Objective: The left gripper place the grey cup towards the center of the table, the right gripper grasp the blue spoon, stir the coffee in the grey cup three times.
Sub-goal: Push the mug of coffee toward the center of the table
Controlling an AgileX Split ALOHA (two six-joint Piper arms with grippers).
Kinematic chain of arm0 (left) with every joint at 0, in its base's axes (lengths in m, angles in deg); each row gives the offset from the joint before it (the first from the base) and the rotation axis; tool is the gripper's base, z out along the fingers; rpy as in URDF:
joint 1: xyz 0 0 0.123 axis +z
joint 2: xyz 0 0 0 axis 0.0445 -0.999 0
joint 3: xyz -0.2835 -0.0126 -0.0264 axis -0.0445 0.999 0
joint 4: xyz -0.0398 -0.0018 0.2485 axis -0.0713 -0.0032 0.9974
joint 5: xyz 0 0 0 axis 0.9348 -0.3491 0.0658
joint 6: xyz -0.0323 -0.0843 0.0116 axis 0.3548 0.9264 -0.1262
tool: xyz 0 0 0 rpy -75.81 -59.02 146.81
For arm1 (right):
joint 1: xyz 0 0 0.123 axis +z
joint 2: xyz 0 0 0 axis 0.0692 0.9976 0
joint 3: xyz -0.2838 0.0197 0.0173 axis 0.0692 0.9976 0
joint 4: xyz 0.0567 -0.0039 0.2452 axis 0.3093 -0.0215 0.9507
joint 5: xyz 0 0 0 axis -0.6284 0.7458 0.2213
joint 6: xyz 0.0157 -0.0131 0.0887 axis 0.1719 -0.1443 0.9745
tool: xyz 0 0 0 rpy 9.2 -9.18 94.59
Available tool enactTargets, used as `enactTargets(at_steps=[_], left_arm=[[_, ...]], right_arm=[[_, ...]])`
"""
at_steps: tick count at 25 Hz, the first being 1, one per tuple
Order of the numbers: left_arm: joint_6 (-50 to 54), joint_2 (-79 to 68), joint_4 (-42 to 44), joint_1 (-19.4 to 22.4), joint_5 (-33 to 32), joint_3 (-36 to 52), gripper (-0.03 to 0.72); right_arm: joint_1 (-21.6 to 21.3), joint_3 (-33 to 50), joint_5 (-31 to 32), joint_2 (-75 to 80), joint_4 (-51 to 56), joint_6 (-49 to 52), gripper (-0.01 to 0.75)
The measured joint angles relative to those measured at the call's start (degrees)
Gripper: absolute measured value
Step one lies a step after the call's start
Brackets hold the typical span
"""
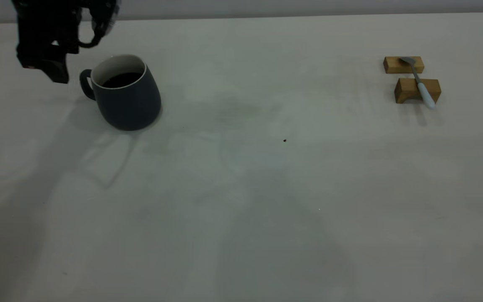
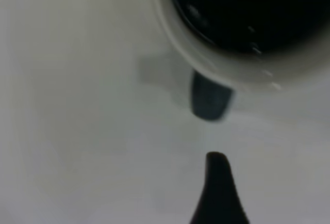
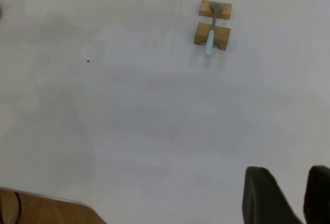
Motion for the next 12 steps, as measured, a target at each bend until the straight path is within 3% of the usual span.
enactTargets(at_steps=[12], left_arm=[[-5.58,-5.33,0.23,0.0,9.93,-0.54,0.593]], right_arm=[[0.0,0.0,0.0,0.0,0.0,0.0,0.24]])
